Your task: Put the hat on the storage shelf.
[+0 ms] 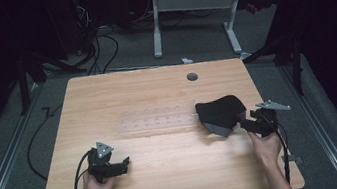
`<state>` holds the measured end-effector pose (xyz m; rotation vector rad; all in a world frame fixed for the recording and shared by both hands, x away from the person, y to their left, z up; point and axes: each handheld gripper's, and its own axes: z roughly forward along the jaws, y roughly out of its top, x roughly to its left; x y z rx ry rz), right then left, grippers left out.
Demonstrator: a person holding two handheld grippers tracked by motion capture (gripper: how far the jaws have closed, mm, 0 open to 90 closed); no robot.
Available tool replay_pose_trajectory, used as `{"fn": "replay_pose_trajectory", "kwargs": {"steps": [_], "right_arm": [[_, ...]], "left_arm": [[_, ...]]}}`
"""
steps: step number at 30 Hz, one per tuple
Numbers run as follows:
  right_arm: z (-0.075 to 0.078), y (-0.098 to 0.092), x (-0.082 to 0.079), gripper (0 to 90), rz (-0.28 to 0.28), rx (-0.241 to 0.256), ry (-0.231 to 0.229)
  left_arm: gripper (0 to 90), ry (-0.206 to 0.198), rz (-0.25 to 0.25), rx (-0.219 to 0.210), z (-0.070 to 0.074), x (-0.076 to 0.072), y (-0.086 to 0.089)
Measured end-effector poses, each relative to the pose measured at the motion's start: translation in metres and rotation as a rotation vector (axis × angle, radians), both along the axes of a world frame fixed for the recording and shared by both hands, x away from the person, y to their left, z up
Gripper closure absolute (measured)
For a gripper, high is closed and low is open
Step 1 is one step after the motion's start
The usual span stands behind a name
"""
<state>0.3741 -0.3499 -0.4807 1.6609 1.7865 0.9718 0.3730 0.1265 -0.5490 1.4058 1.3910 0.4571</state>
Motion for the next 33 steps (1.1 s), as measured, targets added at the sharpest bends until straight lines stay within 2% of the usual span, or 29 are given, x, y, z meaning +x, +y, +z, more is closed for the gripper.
{"fn": "replay_pose_trajectory", "kwargs": {"steps": [7, 10, 15, 19, 22, 26, 33], "right_arm": [[-0.007, 0.0, 0.008, 36.5, -0.008, 0.024, 0.016], [-0.008, 0.002, 0.01, 37.2, 0.001, 0.019, 0.004], [-0.015, 0.001, 0.016, 37.9, 0.01, 0.058, 0.021], [-0.017, 0.002, 0.018, 39.7, 0.026, 0.093, 0.012], [-0.019, 0.004, 0.02, 41.9, 0.045, 0.095, 0.011], [-0.025, 0.006, 0.024, 46.2, 0.051, 0.11, 0.031], [-0.03, 0.006, 0.027, 60.1, 0.063, 0.121, 0.024]], "left_arm": [[10.3, 0.001, 0.001, 0.001, 0.0, 0.0, 0.0], [10.3, 0.0, 0.003, -0.001, 0.0, 0.0, -0.001], [10.3, -0.002, 0.005, 0.001, 0.0, 0.0, -0.001], [10.3, -0.002, 0.007, 0.0, 0.0, 0.0, -0.001], [10.3, -0.002, 0.007, -0.001, 0.0, 0.0, -0.001], [10.4, -0.002, 0.007, -0.002, 0.0, 0.0, -0.001], [11.3, -0.002, -0.004, 0.0, 0.0, 0.0, -0.001]]}}
